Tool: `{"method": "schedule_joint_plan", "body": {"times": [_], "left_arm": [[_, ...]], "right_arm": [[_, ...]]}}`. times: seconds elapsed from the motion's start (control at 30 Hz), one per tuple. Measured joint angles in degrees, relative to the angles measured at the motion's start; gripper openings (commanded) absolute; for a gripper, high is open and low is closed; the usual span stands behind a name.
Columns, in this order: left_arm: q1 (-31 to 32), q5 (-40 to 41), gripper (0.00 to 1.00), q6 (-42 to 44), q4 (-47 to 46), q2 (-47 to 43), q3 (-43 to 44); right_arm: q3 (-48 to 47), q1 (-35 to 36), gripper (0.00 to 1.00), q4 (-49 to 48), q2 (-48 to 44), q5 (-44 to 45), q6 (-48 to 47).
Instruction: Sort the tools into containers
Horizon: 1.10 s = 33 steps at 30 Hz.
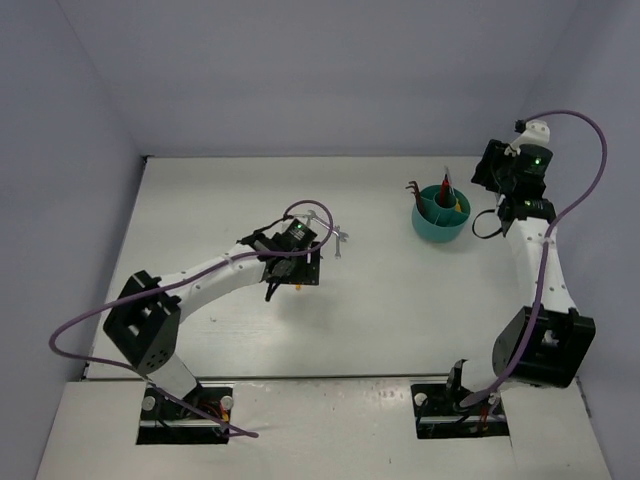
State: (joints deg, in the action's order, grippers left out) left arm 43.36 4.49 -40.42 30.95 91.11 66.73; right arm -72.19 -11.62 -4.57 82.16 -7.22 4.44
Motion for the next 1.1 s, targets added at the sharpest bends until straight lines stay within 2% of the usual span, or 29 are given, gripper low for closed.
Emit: {"method": "schedule_joint_plan", "body": {"times": [0.2, 0.37, 0.5, 0.67, 0.8, 1.1], "left_arm": [[0.0, 0.2, 0.49, -1.6, 0.6, 10.2, 6.0], [-1.4, -0.2, 0.47, -2.2, 1.7, 16.5, 9.4], [-3.2, -0.1, 0.46, -2.3, 2.1, 18.3, 9.7], [-4.4, 0.0, 0.32, -2.2, 2.5, 19.7, 10.6], [-4.4, -0.1, 0.01, -2.4, 2.6, 20.2, 11.2], [-2.4, -2.2, 0.0, -1.9, 2.2, 16.7, 8.0]], "right_arm": [[9.1, 1.1, 0.56, 2.5, -9.6, -1.0, 6.2], [15.3, 5.1, 0.57, 4.3, -15.8, -3.6, 8.6], [18.3, 7.0, 0.57, 6.0, -19.5, -5.9, 9.1], [20.3, 7.2, 0.58, 8.2, -23.2, -6.9, 9.1], [20.4, 7.3, 0.58, 9.1, -24.4, -7.4, 9.0], [20.5, 10.0, 0.58, 9.9, -24.7, -11.6, 8.1]]}}
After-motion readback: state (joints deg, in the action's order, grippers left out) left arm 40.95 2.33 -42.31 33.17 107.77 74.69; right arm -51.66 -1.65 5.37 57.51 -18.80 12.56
